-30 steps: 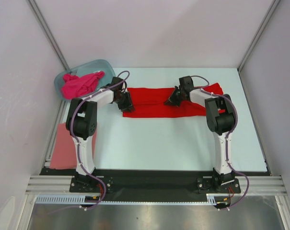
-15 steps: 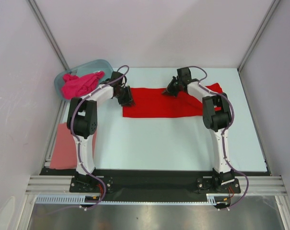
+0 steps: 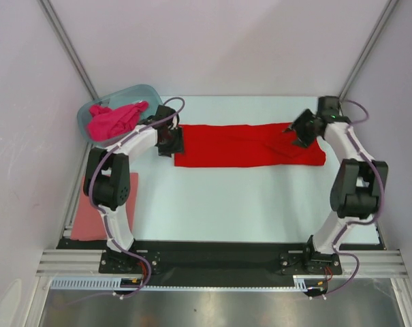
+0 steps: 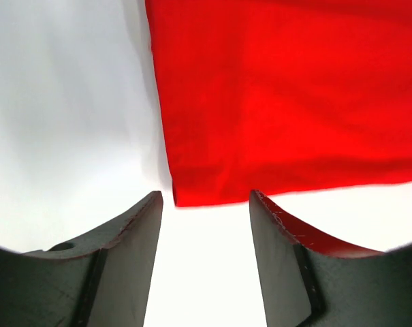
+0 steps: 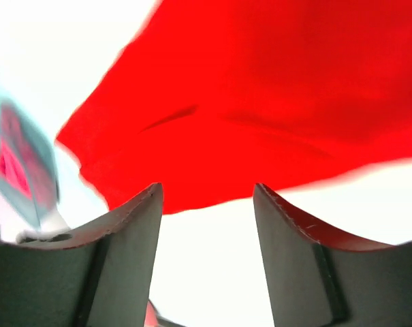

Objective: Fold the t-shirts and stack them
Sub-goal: Fold the tshirt

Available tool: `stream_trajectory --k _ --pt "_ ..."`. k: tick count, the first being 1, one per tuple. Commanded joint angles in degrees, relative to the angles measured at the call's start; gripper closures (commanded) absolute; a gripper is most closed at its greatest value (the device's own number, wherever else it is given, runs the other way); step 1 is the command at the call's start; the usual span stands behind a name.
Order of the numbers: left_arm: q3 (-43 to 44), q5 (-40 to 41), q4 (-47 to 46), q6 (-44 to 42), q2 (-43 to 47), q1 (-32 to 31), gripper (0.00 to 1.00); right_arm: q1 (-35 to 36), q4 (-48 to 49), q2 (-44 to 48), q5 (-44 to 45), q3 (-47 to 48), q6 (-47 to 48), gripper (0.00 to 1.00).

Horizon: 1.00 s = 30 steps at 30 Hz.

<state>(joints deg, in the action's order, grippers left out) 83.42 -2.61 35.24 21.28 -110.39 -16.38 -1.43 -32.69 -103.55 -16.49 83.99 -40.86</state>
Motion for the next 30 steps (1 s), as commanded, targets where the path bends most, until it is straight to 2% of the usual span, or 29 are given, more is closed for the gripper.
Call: stream_trajectory --k 1,8,14,19,20,21,22,23,25,28,29,30 --pt "-3.3 6.6 1.0 -1.6 3.2 -2.3 0.41 -6.0 -2.3 5.8 -1.1 -7.5 -0.4 0.37" --pt "-3.9 7.8 1.9 -1.2 2.2 -3.0 0.40 -15.5 -1.7 14.0 1.7 -19.1 0.6 0.26" --pt "-4.7 7.6 1.6 -0.1 1.5 -3.1 0.38 -20.4 5.1 12.7 -1.5 -25.5 0.1 0.26" --pt "-2.9 5.4 1.5 0.0 -0.1 -3.1 0.39 -21.1 12.1 9.5 -5.1 -25.4 -0.3 0.28" --pt "-2.6 5.0 1.7 -0.1 -0.3 -3.1 0.41 -21.1 12.4 9.1 -6.3 -25.0 -0.8 0.31" --pt "-2.4 3.5 1.7 -0.4 0.1 -3.1 0.46 -21.0 12.3 8.5 -7.5 -24.2 -1.5 0.37" --pt "-2.4 3.1 1.4 -0.5 0.4 -3.1 0.57 -20.7 12.3 8.4 -9.8 -24.1 -3.2 0.42" --pt "-2.5 0.9 0.7 -0.7 1.4 -3.1 0.62 -20.4 12.0 8.4 -10.6 -24.0 -3.7 0.49" --pt "-2.3 -1.6 0.3 -0.1 2.1 -3.1 0.71 -18.4 11.9 9.4 -12.2 -23.5 -4.4 0.54" --pt "-1.9 -4.4 -1.5 1.2 2.4 -3.1 0.76 -14.2 15.2 9.5 -14.5 -24.1 -5.2 0.66" --pt "-1.6 -4.8 -2.4 1.9 2.2 -3.1 0.76 -12.9 17.7 8.6 -15.5 -23.9 -5.3 0.74" --pt "-1.3 -4.9 -2.6 2.3 0.8 -3.0 0.76 -10.8 18.4 7.5 -16.8 -23.4 -5.1 0.78"
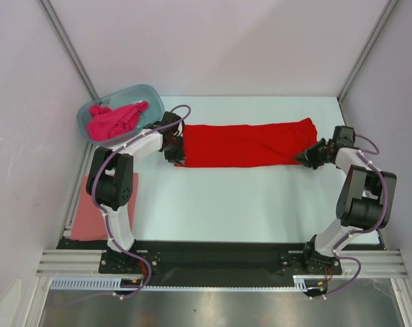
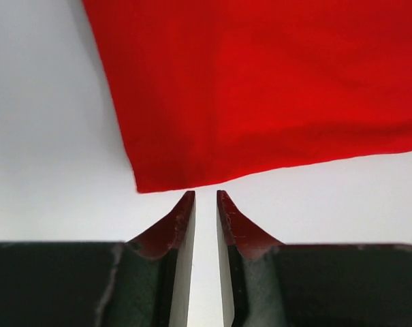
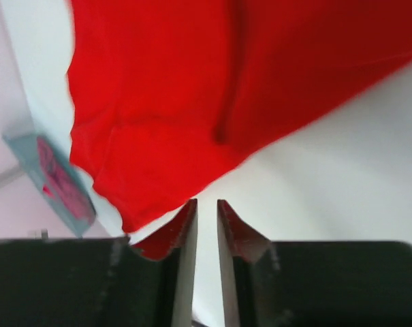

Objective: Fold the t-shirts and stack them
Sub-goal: Fold the tshirt

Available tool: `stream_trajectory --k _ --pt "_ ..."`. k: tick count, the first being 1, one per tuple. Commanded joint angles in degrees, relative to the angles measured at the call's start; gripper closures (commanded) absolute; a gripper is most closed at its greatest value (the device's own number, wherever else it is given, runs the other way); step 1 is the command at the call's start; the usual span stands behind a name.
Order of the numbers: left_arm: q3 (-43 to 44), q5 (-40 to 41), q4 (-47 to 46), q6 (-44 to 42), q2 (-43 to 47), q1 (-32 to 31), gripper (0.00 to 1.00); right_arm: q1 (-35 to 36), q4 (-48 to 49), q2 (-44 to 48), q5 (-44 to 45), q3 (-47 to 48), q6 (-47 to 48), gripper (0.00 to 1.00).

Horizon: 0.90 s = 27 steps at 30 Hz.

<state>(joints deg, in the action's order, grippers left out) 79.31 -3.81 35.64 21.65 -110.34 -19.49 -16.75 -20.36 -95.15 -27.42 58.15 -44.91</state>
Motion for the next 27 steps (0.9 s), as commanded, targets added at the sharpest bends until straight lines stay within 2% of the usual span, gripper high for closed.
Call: stream_trajectory --k 1,5,12,17,27 --pt "3.9 -4.8 -3.2 2.3 -0.1 0.1 0.77 5.5 8.9 -4.0 -7.1 3.1 -1.0 0.82" --pt "6.3 -5.9 -3.4 3.7 -5.1 0.4 0.79 8.1 14.8 -12.5 -12.1 5.0 0.7 1.00" --pt "5.4 -6.2 -3.5 6.0 -9.7 4.6 0.80 4.9 21.6 -19.6 -14.3 2.4 2.2 1.00" --pt "3.6 -3.7 -2.9 3.9 -11.0 5.3 0.82 2.3 18.5 -22.4 -14.0 2.5 6.1 1.00" --pt "-1.1 -1.0 -3.5 0.9 -3.7 4.9 0.80 -1.2 8.4 -11.6 -13.9 0.6 11.9 1.00"
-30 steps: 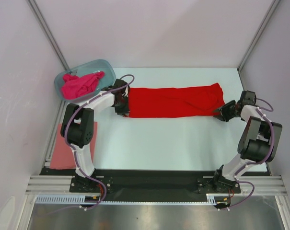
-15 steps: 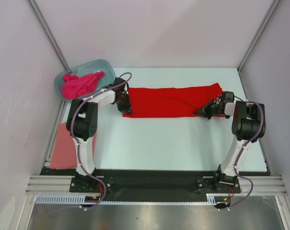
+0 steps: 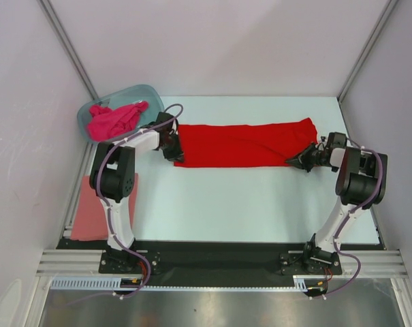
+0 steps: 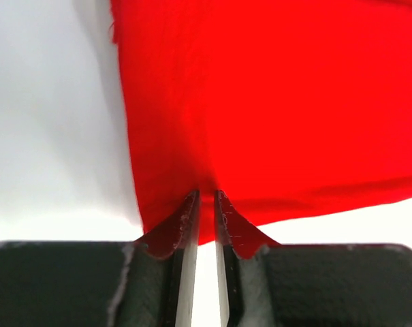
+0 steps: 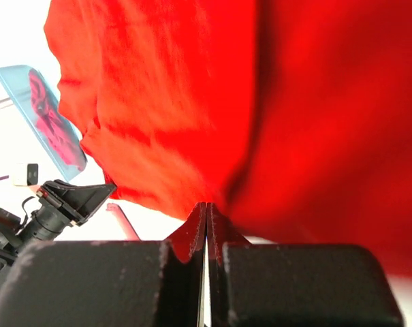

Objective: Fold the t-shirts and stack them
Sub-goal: Fold the tshirt

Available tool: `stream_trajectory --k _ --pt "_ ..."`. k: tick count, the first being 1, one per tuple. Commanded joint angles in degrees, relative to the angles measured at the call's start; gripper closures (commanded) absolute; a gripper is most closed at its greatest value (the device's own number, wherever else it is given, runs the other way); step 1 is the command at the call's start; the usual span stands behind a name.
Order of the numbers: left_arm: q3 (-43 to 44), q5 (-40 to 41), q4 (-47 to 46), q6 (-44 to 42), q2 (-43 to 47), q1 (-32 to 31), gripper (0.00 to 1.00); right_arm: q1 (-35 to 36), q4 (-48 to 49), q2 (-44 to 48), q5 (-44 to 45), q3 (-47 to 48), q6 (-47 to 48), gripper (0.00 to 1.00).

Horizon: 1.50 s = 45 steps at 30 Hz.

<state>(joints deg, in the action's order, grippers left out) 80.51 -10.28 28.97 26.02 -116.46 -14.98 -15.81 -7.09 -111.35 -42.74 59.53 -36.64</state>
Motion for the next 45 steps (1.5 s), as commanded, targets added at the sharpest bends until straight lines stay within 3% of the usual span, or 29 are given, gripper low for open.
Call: stream_trajectory --k 1,9,15,23,28,32,34,35,36,41,42,45 --pt "-2.5 5.2 3.4 -3.6 4.0 0.4 0.79 -2.6 -6.9 5.3 1.3 -0.6 3.9 1.00" --pt "-1.8 1.6 2.8 -2.8 8.6 -1.1 0.76 -7.1 -12.1 12.6 5.7 0.3 5.0 1.00" --pt "-0.9 -1.8 0.2 -0.4 4.2 -1.2 0.76 -8.4 -5.6 5.4 4.6 2.1 2.8 1.00" --pt "-3.2 1.1 -0.8 -1.3 -2.1 -0.1 0.80 -14.2 -1.4 -2.3 6.4 2.3 3.2 1.00" --pt "-6.7 3.7 -0.8 -2.4 0.3 -0.1 0.81 -18.9 -8.5 -0.5 10.0 3.0 4.7 1.00" --pt "-9.4 4.5 -0.1 -2.4 5.8 -0.2 0.79 -20.6 -17.0 3.8 17.3 5.2 7.6 0.92" --pt "-10.5 5.0 1.0 -2.6 8.6 -0.7 0.66 -20.6 -20.1 5.7 19.3 5.4 7.8 0.86" --pt "-10.8 6.2 2.2 -3.1 11.7 -1.4 0.51 -20.4 -21.6 7.8 20.8 5.2 7.1 0.79" --pt "-10.8 7.0 2.9 -3.3 13.3 -1.8 0.46 -20.2 -22.2 8.6 21.2 4.9 7.1 0.76" --pt "-10.9 13.3 6.0 -4.9 20.0 -4.3 0.34 -18.9 -23.0 12.8 20.5 2.7 3.7 0.52" --pt "-10.7 13.8 6.9 -4.8 20.1 -4.4 0.25 -18.1 -23.1 13.3 19.9 2.4 3.3 0.50" --pt "-10.5 14.3 7.2 -4.2 19.4 -4.4 0.24 -14.8 -22.1 13.7 18.8 1.2 3.2 0.44"
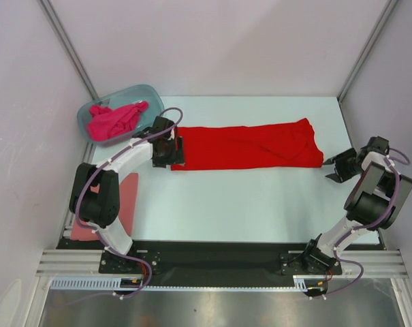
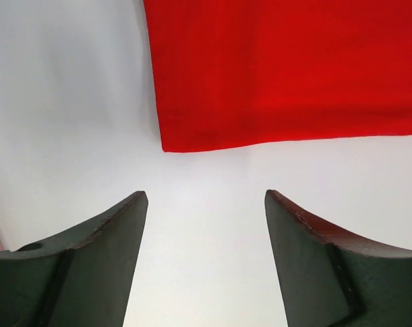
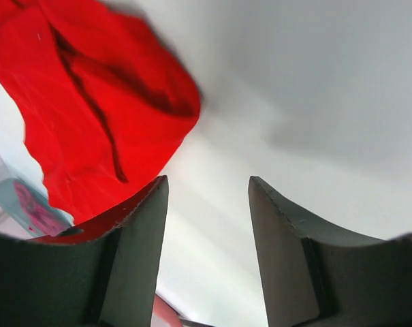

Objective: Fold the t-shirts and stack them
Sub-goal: Fold the tshirt

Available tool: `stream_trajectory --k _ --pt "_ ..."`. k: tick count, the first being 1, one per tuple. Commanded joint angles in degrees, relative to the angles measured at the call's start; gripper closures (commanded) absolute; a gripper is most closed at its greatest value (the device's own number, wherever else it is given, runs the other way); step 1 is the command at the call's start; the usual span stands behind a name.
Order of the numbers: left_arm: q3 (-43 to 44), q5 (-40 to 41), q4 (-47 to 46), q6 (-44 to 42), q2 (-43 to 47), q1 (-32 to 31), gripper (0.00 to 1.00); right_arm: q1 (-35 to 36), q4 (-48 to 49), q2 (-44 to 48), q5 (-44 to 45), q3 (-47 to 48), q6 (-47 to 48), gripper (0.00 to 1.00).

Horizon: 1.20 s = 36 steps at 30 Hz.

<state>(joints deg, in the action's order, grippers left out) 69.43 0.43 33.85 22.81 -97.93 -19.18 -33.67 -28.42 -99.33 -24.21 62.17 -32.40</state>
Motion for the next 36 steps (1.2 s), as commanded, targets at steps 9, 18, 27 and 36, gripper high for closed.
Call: stream_trajectory --k 9,18,27,36 --pt "4.5 1.7 4.0 -4.1 -8.5 -0.2 0.23 6.2 8.7 -0.6 -2.4 -4.6 -3.8 0.39" --pt "6.2 6.8 4.0 -5.3 -12.5 -0.2 0.24 7.6 13.0 -6.6 -3.2 -2.1 -6.8 0.41" --pt "3.0 2.0 -2.2 -2.9 -4.5 -0.2 0.19 8.8 11.8 -8.8 -3.7 0.6 -6.8 0.42" --pt "7.3 -1.8 0.5 0.0 -11.1 1.7 0.21 9.4 11.3 -9.2 -1.9 0.1 -7.7 0.41"
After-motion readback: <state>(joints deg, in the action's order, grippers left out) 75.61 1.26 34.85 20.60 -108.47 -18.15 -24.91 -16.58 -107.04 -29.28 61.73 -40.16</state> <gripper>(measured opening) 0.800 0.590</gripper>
